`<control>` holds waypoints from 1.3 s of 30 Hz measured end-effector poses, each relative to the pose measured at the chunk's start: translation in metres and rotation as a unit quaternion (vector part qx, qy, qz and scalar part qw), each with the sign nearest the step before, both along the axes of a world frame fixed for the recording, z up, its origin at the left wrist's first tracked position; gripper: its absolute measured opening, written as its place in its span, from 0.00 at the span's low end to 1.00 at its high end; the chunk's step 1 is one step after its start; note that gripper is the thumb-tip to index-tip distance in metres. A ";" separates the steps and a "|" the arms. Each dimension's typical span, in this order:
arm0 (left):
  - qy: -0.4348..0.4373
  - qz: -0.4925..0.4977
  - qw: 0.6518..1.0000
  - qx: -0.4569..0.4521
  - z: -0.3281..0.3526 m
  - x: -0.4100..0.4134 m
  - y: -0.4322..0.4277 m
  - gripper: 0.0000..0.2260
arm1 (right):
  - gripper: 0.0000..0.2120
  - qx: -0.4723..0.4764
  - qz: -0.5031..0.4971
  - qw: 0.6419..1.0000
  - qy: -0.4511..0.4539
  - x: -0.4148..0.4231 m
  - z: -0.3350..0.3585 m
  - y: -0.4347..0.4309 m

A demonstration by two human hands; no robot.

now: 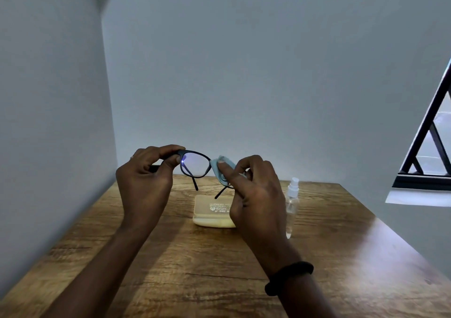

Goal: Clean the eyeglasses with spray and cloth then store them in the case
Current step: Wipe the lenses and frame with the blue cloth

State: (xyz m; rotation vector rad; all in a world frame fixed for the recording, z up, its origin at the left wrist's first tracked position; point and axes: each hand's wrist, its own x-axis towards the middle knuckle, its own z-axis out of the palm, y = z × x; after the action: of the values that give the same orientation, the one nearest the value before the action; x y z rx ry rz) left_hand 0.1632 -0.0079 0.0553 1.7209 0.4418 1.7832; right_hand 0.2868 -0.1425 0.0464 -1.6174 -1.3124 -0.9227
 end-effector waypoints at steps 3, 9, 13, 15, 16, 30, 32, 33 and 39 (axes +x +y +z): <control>-0.024 -0.002 0.999 -0.026 0.002 -0.003 0.006 0.07 | 0.24 -0.015 0.014 1.000 0.012 0.002 0.001 -0.002; -0.026 0.016 0.999 -0.008 0.004 -0.005 0.005 0.11 | 0.15 0.011 0.019 0.994 0.109 0.018 0.007 -0.011; -0.022 0.020 0.999 0.017 0.003 -0.003 0.002 0.12 | 0.15 0.053 0.075 0.981 0.170 0.037 0.020 -0.026; -0.024 0.019 0.999 0.022 0.003 -0.003 0.002 0.11 | 0.16 -0.013 0.109 0.973 0.203 0.045 0.027 -0.034; -0.026 0.017 0.999 0.025 0.003 -0.004 0.003 0.11 | 0.15 -0.084 0.116 0.962 0.231 0.048 0.029 -0.039; -0.020 0.011 1.000 0.017 -0.001 -0.001 0.004 0.07 | 0.09 -0.702 -0.013 0.651 0.289 0.058 0.027 -0.052; -0.018 0.012 1.000 0.017 0.000 -0.002 0.004 0.06 | 0.05 -0.637 0.009 0.702 0.319 0.062 0.030 -0.059; -0.018 0.012 1.000 0.017 -0.001 -0.002 0.004 0.06 | 0.08 -0.567 0.021 0.749 0.341 0.064 0.032 -0.062; -0.012 0.011 1.000 0.011 0.001 -0.002 0.001 0.07 | 0.04 -0.139 0.083 0.949 0.272 0.049 0.034 -0.047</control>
State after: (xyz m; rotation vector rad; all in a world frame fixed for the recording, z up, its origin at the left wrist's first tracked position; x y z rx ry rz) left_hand 0.1614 -0.0073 0.0559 1.7133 0.4349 1.8293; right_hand 0.3356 -0.1896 0.0800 -1.7718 -1.1877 -0.1620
